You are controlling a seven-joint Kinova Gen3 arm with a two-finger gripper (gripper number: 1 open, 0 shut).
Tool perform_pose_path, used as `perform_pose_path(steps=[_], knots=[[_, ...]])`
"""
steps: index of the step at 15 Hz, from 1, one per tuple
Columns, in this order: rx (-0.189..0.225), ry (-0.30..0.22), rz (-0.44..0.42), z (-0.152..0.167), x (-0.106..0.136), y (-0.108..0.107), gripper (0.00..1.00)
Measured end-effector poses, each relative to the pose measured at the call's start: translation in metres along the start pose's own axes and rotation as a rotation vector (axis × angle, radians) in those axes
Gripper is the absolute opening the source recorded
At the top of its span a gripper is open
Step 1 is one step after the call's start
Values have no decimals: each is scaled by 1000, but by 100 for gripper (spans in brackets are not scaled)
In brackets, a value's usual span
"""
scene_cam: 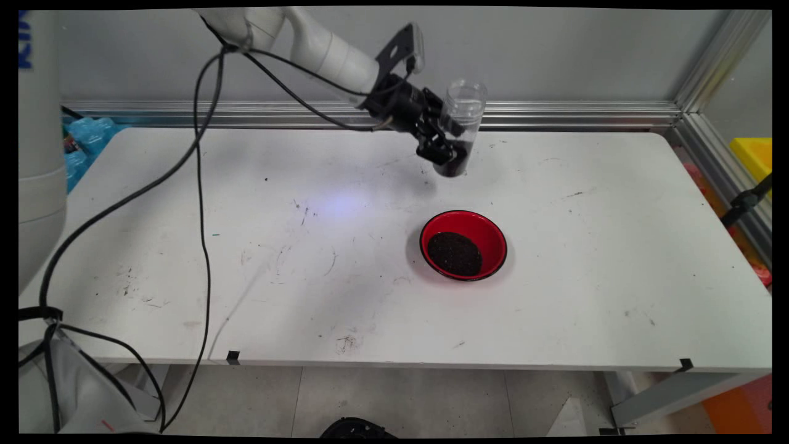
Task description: Place the picked object on the table
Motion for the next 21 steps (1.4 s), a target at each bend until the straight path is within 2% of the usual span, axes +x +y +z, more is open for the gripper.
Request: perform_pose_path(steps=[4, 10, 21], knots=[[-26, -13, -6, 25, -19, 2, 0], [-51, 1, -9, 53, -41, 1, 0], [-60, 45, -72, 68, -62, -10, 0]])
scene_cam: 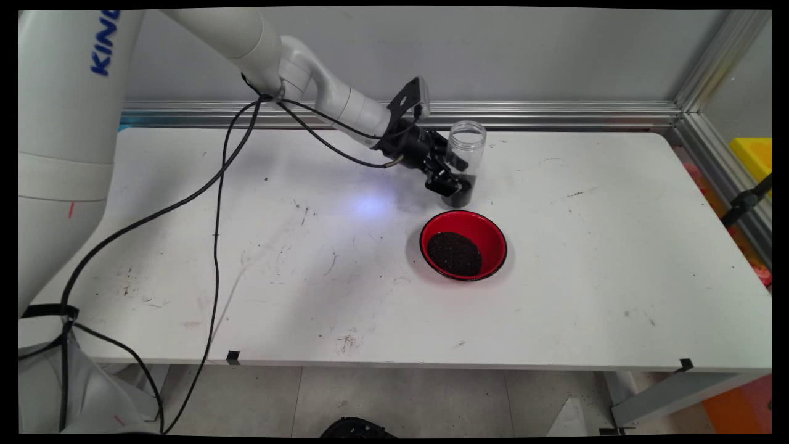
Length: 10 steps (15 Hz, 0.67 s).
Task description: Place the picked object on the table
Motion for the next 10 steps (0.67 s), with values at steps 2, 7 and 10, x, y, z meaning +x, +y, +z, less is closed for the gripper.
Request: perform_pose_path(steps=[2, 7, 10], knots=[[0, 6, -11, 0, -4, -3, 0], [1, 16, -35, 3, -11, -9, 0], [3, 19, -49, 6, -15, -13, 0]])
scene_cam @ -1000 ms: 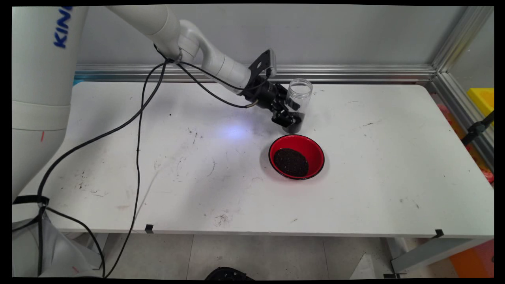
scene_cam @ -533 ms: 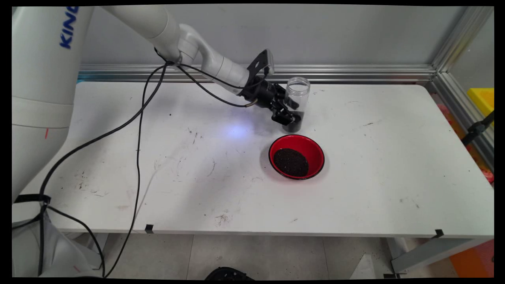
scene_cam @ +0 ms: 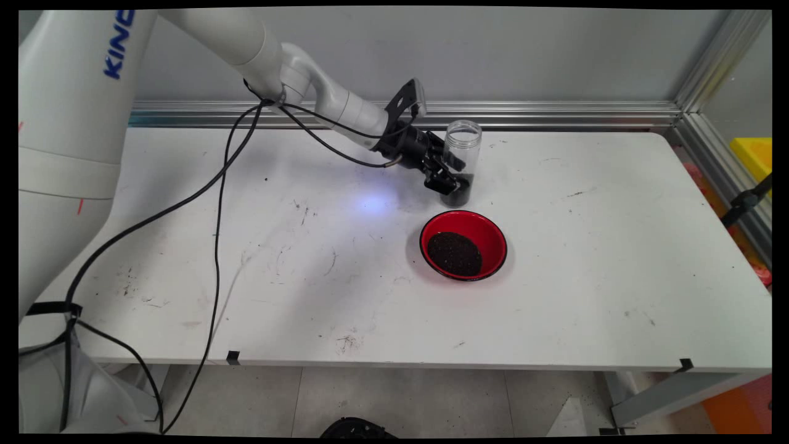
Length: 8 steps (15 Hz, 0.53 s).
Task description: Place the picked object on the table
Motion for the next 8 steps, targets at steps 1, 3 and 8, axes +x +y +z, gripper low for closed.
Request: perform_pose_path(steps=[1, 3, 8], knots=[[1, 1, -5, 1, -1, -1, 0], [2, 1, -14, 2, -4, -3, 0], [-7, 4, -28, 3, -9, -6, 100]])
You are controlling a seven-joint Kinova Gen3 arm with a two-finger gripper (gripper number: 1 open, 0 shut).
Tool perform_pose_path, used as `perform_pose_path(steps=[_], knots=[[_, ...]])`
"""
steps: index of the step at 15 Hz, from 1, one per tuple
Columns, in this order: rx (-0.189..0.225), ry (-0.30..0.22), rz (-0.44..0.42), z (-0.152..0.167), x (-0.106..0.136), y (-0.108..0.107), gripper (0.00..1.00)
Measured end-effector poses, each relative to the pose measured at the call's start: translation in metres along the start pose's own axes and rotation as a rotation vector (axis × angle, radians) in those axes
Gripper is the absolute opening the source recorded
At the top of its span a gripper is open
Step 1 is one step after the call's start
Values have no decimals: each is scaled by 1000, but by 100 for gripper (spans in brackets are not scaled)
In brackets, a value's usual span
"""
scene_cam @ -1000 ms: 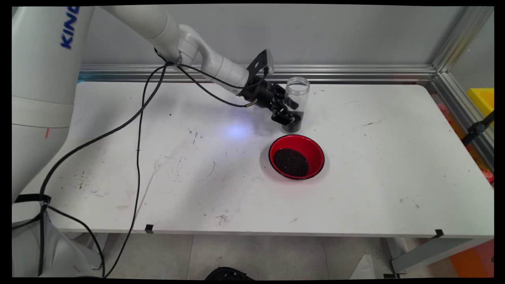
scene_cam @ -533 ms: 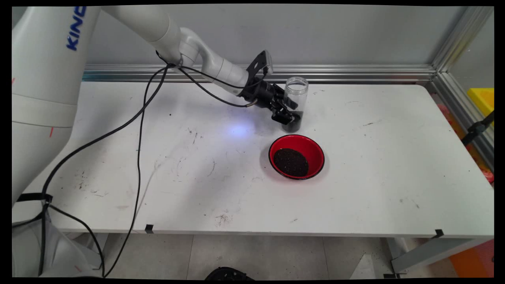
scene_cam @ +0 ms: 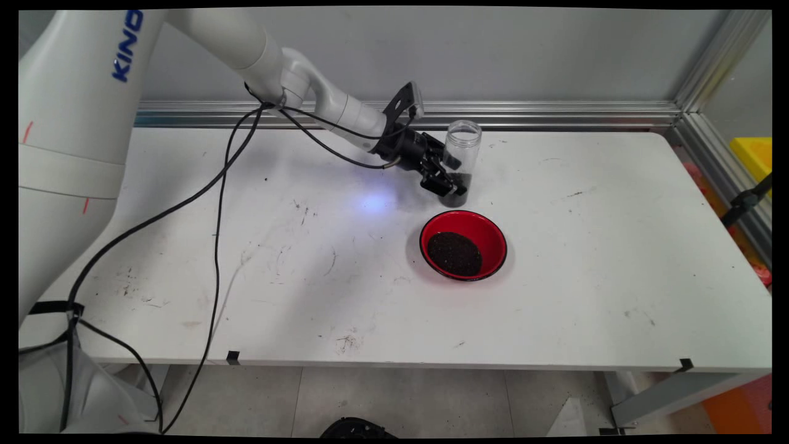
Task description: Place the picked object on the table
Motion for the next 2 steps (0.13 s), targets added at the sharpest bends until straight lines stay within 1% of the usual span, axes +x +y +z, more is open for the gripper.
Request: perform_pose_path(steps=[2], knots=[[-9, 1, -1, -2, -1, 1, 100]])
